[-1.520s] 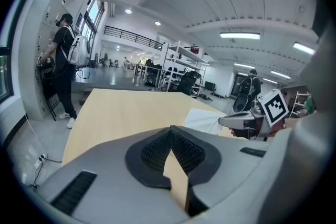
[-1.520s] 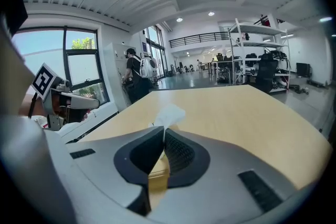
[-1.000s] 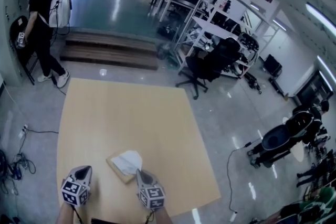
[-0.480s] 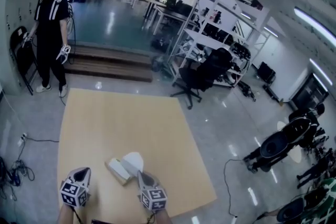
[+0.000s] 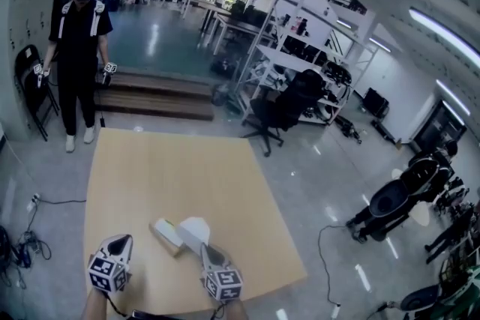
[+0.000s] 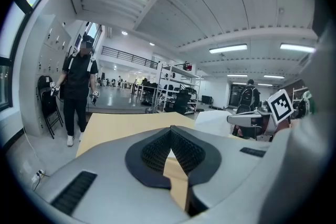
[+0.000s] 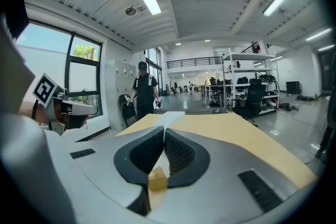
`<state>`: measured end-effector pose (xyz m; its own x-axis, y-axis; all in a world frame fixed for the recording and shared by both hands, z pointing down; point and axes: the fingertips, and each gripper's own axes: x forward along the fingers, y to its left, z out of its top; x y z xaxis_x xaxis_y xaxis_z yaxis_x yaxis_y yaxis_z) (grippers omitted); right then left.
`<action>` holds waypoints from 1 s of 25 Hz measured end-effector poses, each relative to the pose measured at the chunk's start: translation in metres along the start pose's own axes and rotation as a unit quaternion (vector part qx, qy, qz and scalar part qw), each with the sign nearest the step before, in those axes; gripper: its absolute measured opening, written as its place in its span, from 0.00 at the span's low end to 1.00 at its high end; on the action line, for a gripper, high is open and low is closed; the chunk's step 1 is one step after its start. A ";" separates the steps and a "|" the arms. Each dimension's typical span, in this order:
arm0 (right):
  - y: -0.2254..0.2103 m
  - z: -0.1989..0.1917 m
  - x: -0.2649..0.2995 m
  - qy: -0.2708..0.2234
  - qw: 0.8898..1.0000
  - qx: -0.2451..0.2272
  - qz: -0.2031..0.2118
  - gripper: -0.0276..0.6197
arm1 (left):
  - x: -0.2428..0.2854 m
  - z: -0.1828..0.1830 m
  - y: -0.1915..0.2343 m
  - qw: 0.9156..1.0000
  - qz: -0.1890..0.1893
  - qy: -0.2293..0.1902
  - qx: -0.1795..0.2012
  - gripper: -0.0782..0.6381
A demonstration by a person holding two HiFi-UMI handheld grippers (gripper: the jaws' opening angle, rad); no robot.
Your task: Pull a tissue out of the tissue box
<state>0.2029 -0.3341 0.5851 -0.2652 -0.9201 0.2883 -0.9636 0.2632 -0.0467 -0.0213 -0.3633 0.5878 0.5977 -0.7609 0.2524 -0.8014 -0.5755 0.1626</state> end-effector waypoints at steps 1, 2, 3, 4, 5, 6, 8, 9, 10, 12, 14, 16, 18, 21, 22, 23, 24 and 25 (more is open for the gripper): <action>0.000 0.001 -0.005 -0.002 1.000 0.001 -0.002 0.05 | -0.002 0.002 -0.002 1.000 -0.001 -0.001 0.001 0.12; 0.001 0.001 -0.009 -0.004 1.000 0.002 -0.004 0.05 | -0.005 0.003 -0.004 1.000 -0.002 -0.002 0.002 0.12; 0.001 0.001 -0.014 -0.005 1.000 0.003 -0.006 0.05 | -0.006 0.004 -0.006 1.000 -0.003 -0.003 0.004 0.12; 0.001 -0.001 -0.019 -0.006 1.000 0.005 -0.009 0.05 | -0.008 0.004 -0.009 1.000 -0.005 -0.004 0.005 0.12; 0.000 -0.003 -0.024 -0.006 1.000 0.006 -0.012 0.05 | -0.010 0.004 -0.012 1.000 -0.007 -0.005 0.006 0.12; 0.000 -0.005 -0.030 -0.007 1.000 0.007 -0.014 0.05 | -0.013 0.003 -0.015 1.000 -0.009 -0.006 0.008 0.12; 0.000 -0.009 -0.041 -0.010 1.000 0.009 -0.017 0.05 | -0.018 0.002 -0.022 1.000 -0.011 -0.007 0.013 0.12; 0.000 -0.010 -0.046 -0.012 1.000 0.009 -0.017 0.05 | -0.021 0.001 -0.026 1.000 -0.012 -0.007 0.015 0.12; 0.000 -0.012 -0.052 -0.013 1.000 0.009 -0.018 0.05 | -0.023 0.000 -0.029 1.000 -0.013 -0.008 0.017 0.12; -0.001 -0.012 -0.062 -0.017 1.000 0.007 -0.021 0.05 | -0.028 0.001 -0.037 1.000 -0.015 -0.010 0.019 0.12; 0.001 -0.011 -0.073 -0.019 1.000 0.005 -0.024 0.05 | -0.035 0.002 -0.044 1.000 -0.017 -0.009 0.021 0.12; 0.005 -0.011 -0.084 -0.021 0.999 0.002 -0.027 0.05 | -0.044 0.000 -0.049 1.000 -0.018 -0.009 0.023 0.12; 0.011 -0.013 -0.092 -0.025 0.999 0.001 -0.030 0.05 | -0.051 -0.002 -0.051 0.999 -0.019 -0.011 0.024 0.12; 0.019 -0.018 -0.102 -0.029 0.999 0.003 -0.031 0.05 | -0.062 -0.004 -0.053 0.999 -0.022 -0.016 0.026 0.12; 0.021 -0.020 -0.106 -0.030 0.999 0.003 -0.031 0.05 | -0.065 -0.005 -0.056 0.999 -0.023 -0.018 0.027 0.12; 0.022 -0.022 -0.110 -0.030 0.999 0.003 -0.031 0.05 | -0.069 -0.006 -0.060 0.999 -0.023 -0.019 0.028 0.12; 0.023 -0.023 -0.115 -0.031 0.999 0.004 -0.031 0.05 | -0.072 -0.007 -0.063 0.999 -0.024 -0.019 0.029 0.12; 0.024 -0.025 -0.119 -0.032 0.999 0.005 -0.031 0.05 | -0.076 -0.008 -0.066 0.999 -0.025 -0.019 0.030 0.12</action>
<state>0.2122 -0.2110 0.5735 -0.2066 -0.9512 0.2291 -0.9784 0.2026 -0.0409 -0.0140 -0.2650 0.5655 0.6377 -0.7414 0.2088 -0.7690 -0.6286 0.1163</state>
